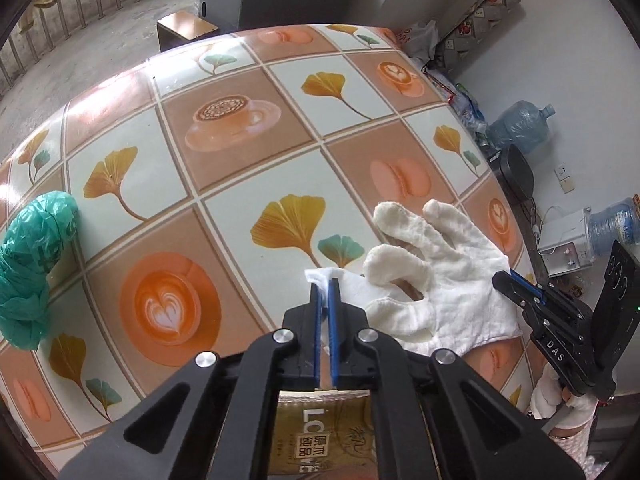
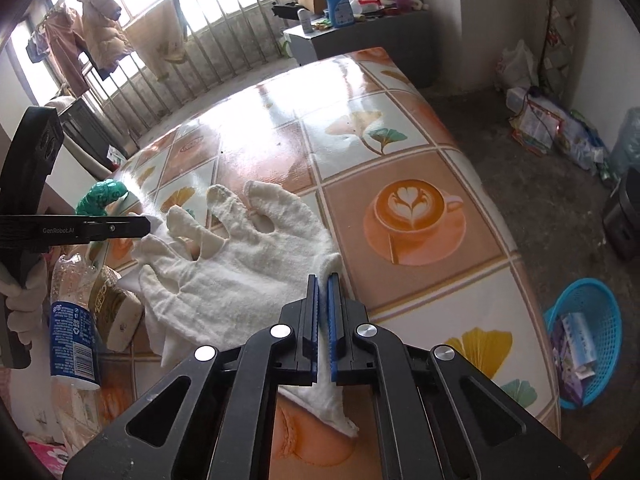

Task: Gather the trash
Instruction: 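Grasp a white glove with the left gripper while the right grasps the other glove, then lift both white gloves and carry them over the blue wastebasket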

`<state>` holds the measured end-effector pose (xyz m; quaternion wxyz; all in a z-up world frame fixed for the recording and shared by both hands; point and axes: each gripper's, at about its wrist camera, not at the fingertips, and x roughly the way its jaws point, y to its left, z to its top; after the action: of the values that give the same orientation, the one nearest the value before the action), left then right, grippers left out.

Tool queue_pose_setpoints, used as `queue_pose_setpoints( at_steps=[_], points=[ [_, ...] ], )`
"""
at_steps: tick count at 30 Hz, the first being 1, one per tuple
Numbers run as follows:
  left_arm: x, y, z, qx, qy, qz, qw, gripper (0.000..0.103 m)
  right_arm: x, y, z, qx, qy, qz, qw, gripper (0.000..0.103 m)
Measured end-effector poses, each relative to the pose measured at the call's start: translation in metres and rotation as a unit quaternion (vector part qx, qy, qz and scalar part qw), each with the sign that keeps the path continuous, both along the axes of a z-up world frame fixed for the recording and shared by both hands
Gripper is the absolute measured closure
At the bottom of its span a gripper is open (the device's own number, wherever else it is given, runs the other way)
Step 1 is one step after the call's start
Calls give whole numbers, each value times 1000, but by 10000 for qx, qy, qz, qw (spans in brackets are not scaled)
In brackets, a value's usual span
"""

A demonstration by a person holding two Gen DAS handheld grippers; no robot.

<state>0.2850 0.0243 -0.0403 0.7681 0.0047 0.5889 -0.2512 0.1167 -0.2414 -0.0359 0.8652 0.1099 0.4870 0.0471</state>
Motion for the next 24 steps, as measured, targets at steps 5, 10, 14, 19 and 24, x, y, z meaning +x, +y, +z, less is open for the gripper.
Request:
queue_pose_setpoints(
  at_steps=[5,10,14,19,24],
  points=[
    [-24,-17,24,-226,-441,-245,9985,101,-24,-28,4,175,-2,-389,9991,101],
    [-45,-31,43,-300,-870,-407,9949,102,-51,-57,8,320,-4,-858,9958,101],
    [-58,-31,55,-427,-1076,-374,9926,102,-67,-74,5,468,61,-1173,9920,101],
    [-70,-24,70,-708,-1255,-250,9892,102,-79,-82,4,763,56,-1363,9877,101],
    [-78,-18,91,-1007,-1542,-200,9827,102,-81,-87,17,1245,-223,-1387,9822,101]
  ],
)
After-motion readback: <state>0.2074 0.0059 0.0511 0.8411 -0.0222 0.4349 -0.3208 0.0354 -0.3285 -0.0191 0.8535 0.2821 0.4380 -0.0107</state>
